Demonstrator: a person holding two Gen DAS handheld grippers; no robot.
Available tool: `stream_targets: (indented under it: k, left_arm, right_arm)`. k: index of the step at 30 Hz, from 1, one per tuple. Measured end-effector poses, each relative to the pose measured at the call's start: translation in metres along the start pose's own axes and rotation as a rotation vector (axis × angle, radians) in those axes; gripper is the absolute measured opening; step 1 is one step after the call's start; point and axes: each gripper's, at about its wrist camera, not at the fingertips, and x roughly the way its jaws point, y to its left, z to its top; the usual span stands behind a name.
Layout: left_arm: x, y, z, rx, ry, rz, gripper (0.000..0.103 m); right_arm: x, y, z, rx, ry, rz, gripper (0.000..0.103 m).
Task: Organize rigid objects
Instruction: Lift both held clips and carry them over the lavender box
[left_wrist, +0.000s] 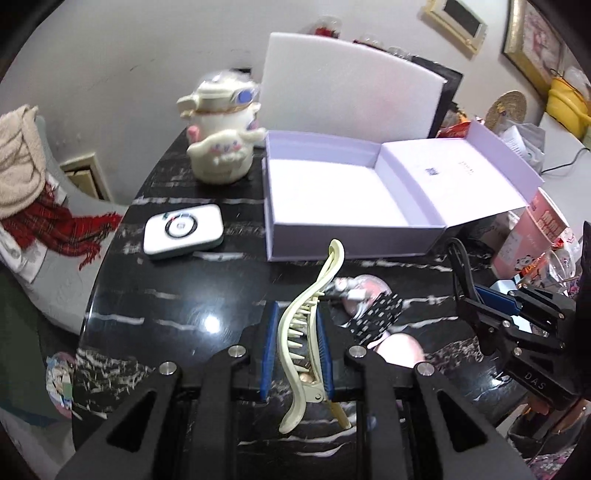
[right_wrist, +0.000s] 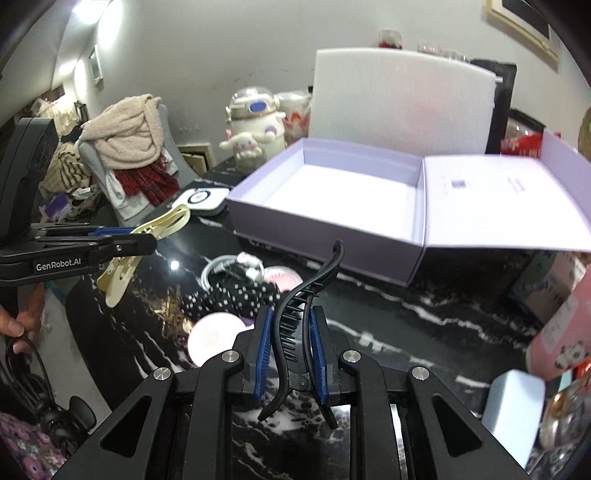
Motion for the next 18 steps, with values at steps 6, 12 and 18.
stream_targets:
  k: [6, 12, 18]
  left_arm:
    - [-0.003, -0.016, 0.018, 0.043, -0.04, -0.036, 0.02]
    - [-0.001, -0.032, 0.041, 0.082, -0.071, -0.067, 0.02]
    - [-0.002, -0.046, 0.064, 0.126, -0.109, -0.092, 0.02]
  right_arm:
    - [-0.01, 0.002, 0.013, -0.059, -0.019, -0.031, 0.02]
    - [-0.019, -0.002, 0.03, -0.092, -0.051, -0.047, 0.02]
    - [-0.024, -0.011, 0.052, -0.095, -0.072, -0.02, 0.02]
